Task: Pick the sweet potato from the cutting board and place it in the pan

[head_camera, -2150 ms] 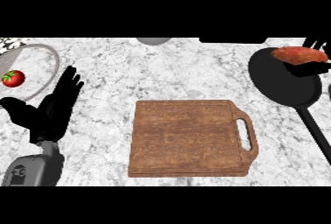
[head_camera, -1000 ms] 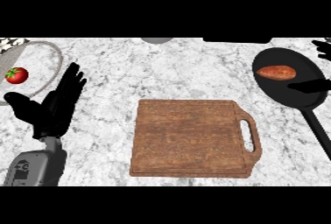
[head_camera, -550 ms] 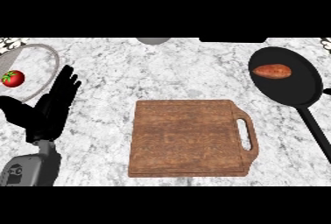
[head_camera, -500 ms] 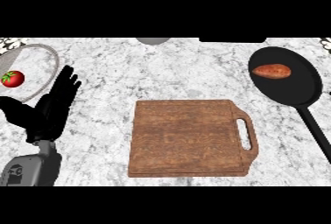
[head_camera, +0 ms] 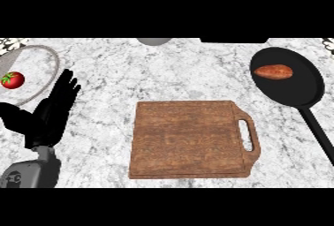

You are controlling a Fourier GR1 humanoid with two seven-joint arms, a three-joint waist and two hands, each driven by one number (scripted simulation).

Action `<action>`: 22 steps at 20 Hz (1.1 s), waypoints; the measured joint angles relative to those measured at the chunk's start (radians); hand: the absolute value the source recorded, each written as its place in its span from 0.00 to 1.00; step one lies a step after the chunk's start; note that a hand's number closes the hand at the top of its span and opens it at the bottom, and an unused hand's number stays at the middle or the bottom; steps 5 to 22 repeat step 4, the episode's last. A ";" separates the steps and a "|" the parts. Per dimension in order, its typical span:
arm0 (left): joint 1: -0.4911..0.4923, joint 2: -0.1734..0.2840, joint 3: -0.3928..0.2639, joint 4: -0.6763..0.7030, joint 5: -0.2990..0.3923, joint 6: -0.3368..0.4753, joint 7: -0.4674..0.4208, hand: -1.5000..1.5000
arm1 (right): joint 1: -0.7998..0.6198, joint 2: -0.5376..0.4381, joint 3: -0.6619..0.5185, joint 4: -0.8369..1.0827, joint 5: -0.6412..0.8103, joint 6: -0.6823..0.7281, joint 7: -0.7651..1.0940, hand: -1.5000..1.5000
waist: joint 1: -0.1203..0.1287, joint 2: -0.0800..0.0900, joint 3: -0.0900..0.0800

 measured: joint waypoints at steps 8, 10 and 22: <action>0.000 -0.008 -0.008 0.004 -0.012 0.007 -0.005 0.50 | 0.049 -0.007 0.010 -0.023 -0.009 0.005 -0.015 0.00 | -0.003 -0.002 -0.001; 0.000 -0.008 -0.008 0.004 -0.012 0.007 -0.005 0.50 | 0.049 -0.007 0.010 -0.023 -0.009 0.005 -0.015 0.00 | -0.003 -0.002 -0.001; 0.000 -0.008 -0.008 0.004 -0.012 0.007 -0.005 0.50 | 0.049 -0.007 0.010 -0.023 -0.009 0.005 -0.015 0.00 | -0.003 -0.002 -0.001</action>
